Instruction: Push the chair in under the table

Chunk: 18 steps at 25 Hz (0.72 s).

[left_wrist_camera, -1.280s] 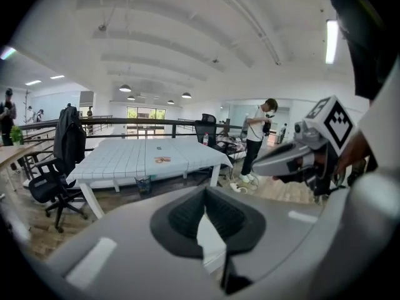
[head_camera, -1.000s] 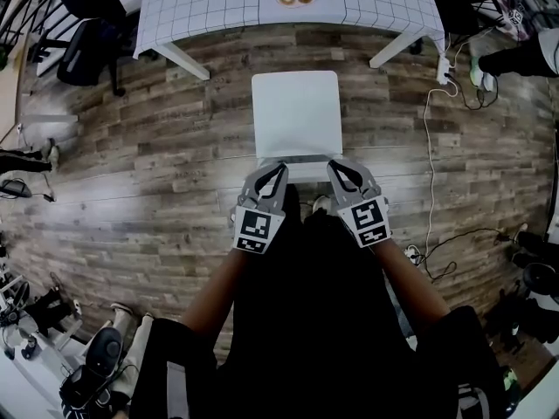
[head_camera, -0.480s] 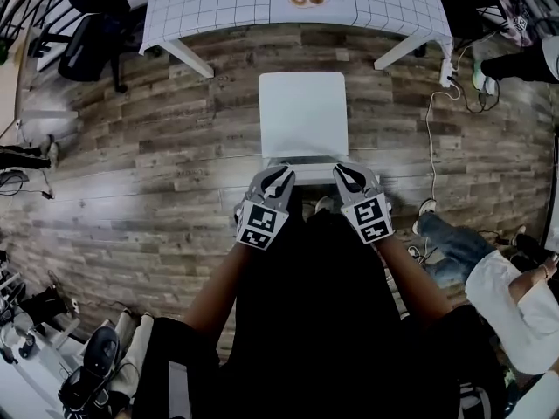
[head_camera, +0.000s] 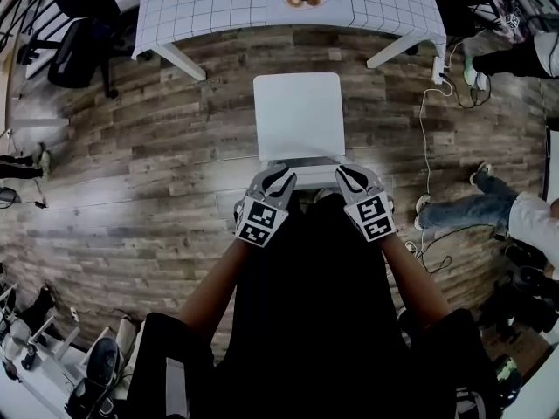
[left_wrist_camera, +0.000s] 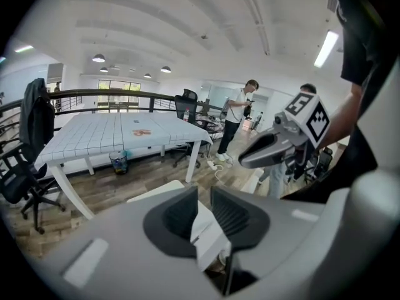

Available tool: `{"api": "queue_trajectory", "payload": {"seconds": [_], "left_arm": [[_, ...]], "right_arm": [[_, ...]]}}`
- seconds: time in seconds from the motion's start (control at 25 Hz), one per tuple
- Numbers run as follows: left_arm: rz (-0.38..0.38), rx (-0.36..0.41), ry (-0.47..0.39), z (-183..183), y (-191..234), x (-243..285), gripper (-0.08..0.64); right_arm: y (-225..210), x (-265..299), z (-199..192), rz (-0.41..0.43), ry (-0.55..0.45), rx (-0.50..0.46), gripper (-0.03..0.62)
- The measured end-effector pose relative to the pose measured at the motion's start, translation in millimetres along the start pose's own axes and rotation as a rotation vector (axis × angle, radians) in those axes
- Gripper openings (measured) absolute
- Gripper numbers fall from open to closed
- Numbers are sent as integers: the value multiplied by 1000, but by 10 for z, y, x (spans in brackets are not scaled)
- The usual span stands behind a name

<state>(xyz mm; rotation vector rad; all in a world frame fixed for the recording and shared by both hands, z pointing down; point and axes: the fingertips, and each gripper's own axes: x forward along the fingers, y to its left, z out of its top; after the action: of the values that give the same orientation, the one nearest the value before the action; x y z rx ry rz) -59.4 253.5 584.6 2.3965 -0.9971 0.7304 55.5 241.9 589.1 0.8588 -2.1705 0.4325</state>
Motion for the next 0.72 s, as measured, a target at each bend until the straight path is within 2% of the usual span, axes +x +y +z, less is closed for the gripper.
{"api": "queue_trajectory", "payload": {"seconds": [0.28,0.44,0.56,0.64,0.72], "left_arm": [[-27,25,68,-169,-75,45,84],[-61,49,133,-282,-192,118,110],[-126,80,210,-411,-292,192,125],[-168,114,258,-493,-362,238,167],[-171,160,276,-529,-388,268,175]], "right_arm": [[90,48,-200,69,54,-13,44],[136,122,-327,131,107,-65,86],[172,191,-400,181,136,-121,114],[223,231,-478,225,163,-159,117],[295,259,-580,269,196,-195,126]]}}
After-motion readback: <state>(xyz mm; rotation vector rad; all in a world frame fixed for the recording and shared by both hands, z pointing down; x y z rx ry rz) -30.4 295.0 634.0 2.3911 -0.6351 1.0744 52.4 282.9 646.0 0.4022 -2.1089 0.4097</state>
